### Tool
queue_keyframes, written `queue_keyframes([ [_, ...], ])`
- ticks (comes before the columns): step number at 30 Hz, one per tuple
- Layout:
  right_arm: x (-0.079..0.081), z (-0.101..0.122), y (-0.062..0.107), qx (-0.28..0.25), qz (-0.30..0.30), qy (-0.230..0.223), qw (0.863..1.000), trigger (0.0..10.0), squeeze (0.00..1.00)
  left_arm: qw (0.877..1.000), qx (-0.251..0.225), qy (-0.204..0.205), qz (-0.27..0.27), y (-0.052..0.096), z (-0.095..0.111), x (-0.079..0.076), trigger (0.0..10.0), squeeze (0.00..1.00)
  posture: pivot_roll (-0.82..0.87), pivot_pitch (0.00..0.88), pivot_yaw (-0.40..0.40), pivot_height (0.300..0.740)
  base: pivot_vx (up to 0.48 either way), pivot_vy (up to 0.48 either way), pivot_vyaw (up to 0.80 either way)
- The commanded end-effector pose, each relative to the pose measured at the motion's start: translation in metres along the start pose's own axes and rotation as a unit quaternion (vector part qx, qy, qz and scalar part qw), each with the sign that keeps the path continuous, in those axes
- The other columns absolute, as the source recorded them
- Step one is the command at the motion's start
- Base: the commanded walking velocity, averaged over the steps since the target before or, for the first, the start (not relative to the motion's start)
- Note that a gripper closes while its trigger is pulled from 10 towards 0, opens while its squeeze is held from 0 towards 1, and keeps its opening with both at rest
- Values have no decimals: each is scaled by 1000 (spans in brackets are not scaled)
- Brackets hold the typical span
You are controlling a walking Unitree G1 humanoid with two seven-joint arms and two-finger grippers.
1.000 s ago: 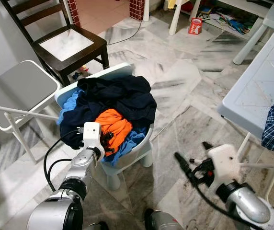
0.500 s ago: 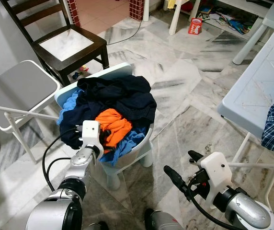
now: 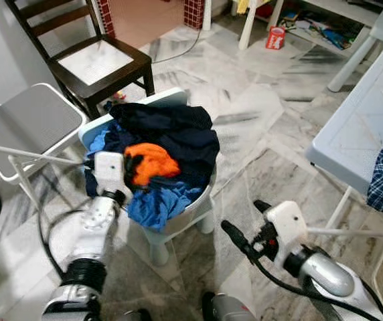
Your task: Hang hanger
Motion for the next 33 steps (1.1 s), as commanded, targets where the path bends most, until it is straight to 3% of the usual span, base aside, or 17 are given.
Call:
queue_keyframes([
  [1,4,-4,-7,0,6,-2,1000,10000,0,999,-42,-28,14,1,25,12,0,0,-113,104,-19,740,0,0,0],
  [2,5,-3,-14,-6,12,-2,1000,10000,0,997,-62,-47,21,2,40,20,0,0,-100,98,-20,740,0,0,0],
  [12,12,1,-40,-24,31,-5,999,10000,0,988,-109,-101,33,8,84,45,0,0,-5,66,-39,740,0,0,0],
  [20,13,1,-57,-42,32,-7,999,10000,0,967,-186,-130,114,0,157,93,0,0,39,55,-38,740,0,0,0],
  [27,15,0,-62,-49,28,-9,998,10000,0,962,-216,-121,113,-17,181,93,0,0,39,52,-20,740,0,0,0],
  [33,13,-2,-64,-54,13,-11,998,10000,0,962,-240,-99,83,-40,195,73,0,0,23,53,5,740,0,0,0],
])
Point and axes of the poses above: a point about 5 cm out from each wrist's last joint towards the gripper, its own y axis pointing back from the gripper into the wrist, its own z axis along the axis of the wrist's last joint, x = y × z, the point moved 4 cm from there along -y, pointing out of the wrist towards the gripper, and after that the axes turned 11 degrees about -y, right-handed, at the moved point
